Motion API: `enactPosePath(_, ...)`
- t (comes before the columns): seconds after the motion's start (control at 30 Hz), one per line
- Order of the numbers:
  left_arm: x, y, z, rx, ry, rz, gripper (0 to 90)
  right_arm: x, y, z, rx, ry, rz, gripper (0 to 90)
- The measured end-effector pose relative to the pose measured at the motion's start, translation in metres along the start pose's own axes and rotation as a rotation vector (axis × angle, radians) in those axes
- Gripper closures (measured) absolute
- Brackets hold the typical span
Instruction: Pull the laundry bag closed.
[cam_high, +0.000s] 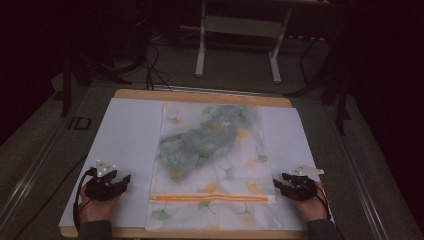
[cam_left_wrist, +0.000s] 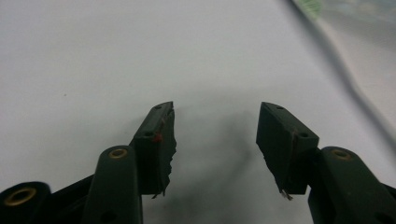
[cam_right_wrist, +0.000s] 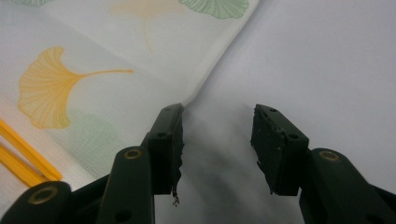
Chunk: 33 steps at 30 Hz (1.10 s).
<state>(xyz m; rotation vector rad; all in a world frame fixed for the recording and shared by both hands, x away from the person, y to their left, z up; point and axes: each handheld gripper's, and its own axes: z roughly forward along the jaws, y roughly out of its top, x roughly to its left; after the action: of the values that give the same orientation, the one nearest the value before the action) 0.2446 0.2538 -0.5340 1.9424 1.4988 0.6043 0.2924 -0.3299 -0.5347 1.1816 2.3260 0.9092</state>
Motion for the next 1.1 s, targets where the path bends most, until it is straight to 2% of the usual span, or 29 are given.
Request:
enactPosePath(0.1,0.001,-0.001,-0.002,0.0,-0.012,0.011,52.1,0.001,0.0,-0.002,0.0,0.004,-0.005,53.7)
enactPosePath(0.23,0.002,-0.003,-0.003,0.008,-0.007,0.031,54.5,0.003,0.002,-0.003,0.0,0.01,-0.017,54.6)
enactPosePath(0.37,0.004,-0.003,-0.004,-0.001,-0.028,0.013,55.8,0.005,0.003,-0.003,0.005,0.022,-0.024,55.5)
enactPosePath(0.47,0.004,-0.003,-0.004,0.002,-0.044,0.016,58.3,0.006,0.004,-0.004,0.003,0.025,-0.023,55.6)
enactPosePath(0.63,0.0,-0.001,-0.007,0.008,-0.056,0.045,60.5,0.011,0.007,-0.004,-0.014,0.037,-0.025,56.2)
enactPosePath(0.93,0.001,-0.001,-0.01,0.002,-0.064,0.034,61.8,0.018,0.011,-0.004,-0.021,0.032,-0.043,55.6)
enactPosePath(1.1,0.002,-0.001,-0.012,-0.004,-0.063,0.027,61.9,0.026,0.018,-0.002,-0.009,0.049,-0.084,55.5)
